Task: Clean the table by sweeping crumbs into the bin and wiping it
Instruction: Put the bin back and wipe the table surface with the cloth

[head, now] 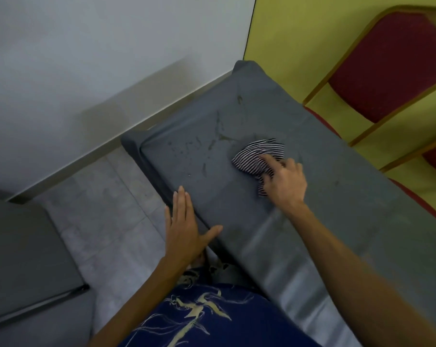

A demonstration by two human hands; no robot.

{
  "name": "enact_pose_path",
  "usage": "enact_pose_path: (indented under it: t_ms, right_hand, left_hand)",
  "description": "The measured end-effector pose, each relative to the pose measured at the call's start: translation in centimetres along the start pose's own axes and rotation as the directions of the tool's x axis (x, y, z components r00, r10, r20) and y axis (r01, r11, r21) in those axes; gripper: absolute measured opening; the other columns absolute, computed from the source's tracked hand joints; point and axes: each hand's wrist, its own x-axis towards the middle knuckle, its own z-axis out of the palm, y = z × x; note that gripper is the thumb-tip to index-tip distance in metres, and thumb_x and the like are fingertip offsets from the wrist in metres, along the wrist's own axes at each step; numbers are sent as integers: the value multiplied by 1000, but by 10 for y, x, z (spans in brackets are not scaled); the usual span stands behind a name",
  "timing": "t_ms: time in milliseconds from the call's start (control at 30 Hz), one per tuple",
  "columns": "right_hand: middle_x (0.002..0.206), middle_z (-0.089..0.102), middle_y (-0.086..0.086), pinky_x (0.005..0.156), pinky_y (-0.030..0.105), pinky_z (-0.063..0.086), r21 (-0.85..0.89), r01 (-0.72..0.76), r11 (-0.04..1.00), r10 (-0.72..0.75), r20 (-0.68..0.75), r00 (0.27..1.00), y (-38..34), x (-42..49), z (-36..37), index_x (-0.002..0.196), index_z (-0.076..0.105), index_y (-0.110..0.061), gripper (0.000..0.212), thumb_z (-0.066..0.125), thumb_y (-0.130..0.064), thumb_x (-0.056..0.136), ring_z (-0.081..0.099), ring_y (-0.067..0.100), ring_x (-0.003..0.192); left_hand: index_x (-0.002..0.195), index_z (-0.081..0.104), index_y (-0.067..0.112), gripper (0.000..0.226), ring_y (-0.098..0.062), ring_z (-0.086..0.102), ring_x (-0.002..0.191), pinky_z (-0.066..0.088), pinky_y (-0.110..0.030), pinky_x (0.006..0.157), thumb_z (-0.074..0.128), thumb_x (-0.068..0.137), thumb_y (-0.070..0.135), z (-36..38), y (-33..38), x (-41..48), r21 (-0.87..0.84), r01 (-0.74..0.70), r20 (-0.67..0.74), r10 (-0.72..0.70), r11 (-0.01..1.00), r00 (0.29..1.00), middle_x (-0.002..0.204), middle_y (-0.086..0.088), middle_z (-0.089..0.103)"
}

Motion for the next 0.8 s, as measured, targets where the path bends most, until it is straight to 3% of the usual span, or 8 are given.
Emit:
enact_pose_path:
  t_ms: [133, 267, 367, 433, 533, 633, 700, 800]
  right_hand:
    - [117, 57, 17, 85, 46, 50, 115, -159, 981, 157, 26, 987, 1, 19, -15, 137, 54, -37, 56, 70, -30, 84, 51, 39, 109]
    - [112, 59, 10, 84, 43, 49, 246, 127, 961, -123, -35, 992, -64, -23, -5, 133, 58, -36, 53, 70, -38, 81, 53, 34, 102]
    - [126, 52, 9, 93, 46, 41, 161, 346, 924, -362, 84, 928, -110, -62, 19, 132, 55, -38, 52, 64, -53, 83, 45, 33, 117]
    - [137, 45, 12, 99, 51, 38, 120, 362, 925, -376, 140, 916, -120, -64, 32, 133, 52, -36, 55, 64, -54, 83, 39, 34, 126]
    - [139, 44, 10, 94, 54, 43, 80, 383, 921, -391, 163, 906, -110, -52, 37, 139, 44, -39, 60, 67, -43, 84, 40, 34, 123]
    - [132, 52, 6, 84, 51, 49, 40, 474, 879, -475, 144, 868, -88, -36, 31, 139, 43, -40, 65, 69, -27, 81, 47, 33, 112]
    - [126, 55, 7, 82, 51, 50, 14, 403, 915, -402, 99, 910, -64, -6, 23, 137, 47, -40, 62, 67, -23, 80, 49, 35, 108]
    - [126, 53, 13, 88, 53, 49, 43, 104, 994, -108, 105, 989, -33, 43, 12, 137, 47, -39, 57, 65, -25, 84, 47, 38, 114]
  left_hand:
    - [156, -4, 6, 122, -23, -9, 152, -4, -47, 120, 37, 75, 88, -2, 3, 0, -25, 18, 26, -18, 1000, 999, 165, -6, -13]
    - [156, -6, 9, 123, -22, -8, 153, -2, -45, 121, 36, 72, 89, -3, 4, 1, -36, 35, 39, -34, 999, 999, 165, -6, -10]
    - [155, 18, 7, 119, -30, 15, 151, 16, -54, 121, 33, 71, 91, -2, 0, 2, 24, 36, 43, -37, 999, 998, 162, -14, 18]
    - [153, 24, 8, 117, -31, 21, 149, 21, -56, 119, 31, 71, 91, -3, -1, 4, 57, 30, 45, -33, 998, 998, 160, -13, 25]
    - [155, 17, 14, 118, -25, 12, 151, 16, -53, 121, 26, 69, 95, -2, 0, 3, 32, 69, 22, -70, 997, 997, 162, -7, 19]
    - [157, -3, 17, 120, -21, -8, 153, 3, -50, 123, 35, 71, 92, -3, 4, 0, 27, 93, 46, -94, 995, 994, 166, -4, -6]
    - [155, -15, 16, 121, -19, -20, 150, -7, -47, 121, 35, 73, 90, -6, 7, -1, 31, 105, 68, -107, 994, 992, 163, 0, -22]
    - [154, -17, 14, 119, -19, -25, 148, -13, -45, 118, 33, 75, 88, -10, 7, -2, 45, 98, 85, -102, 994, 991, 161, 0, -28]
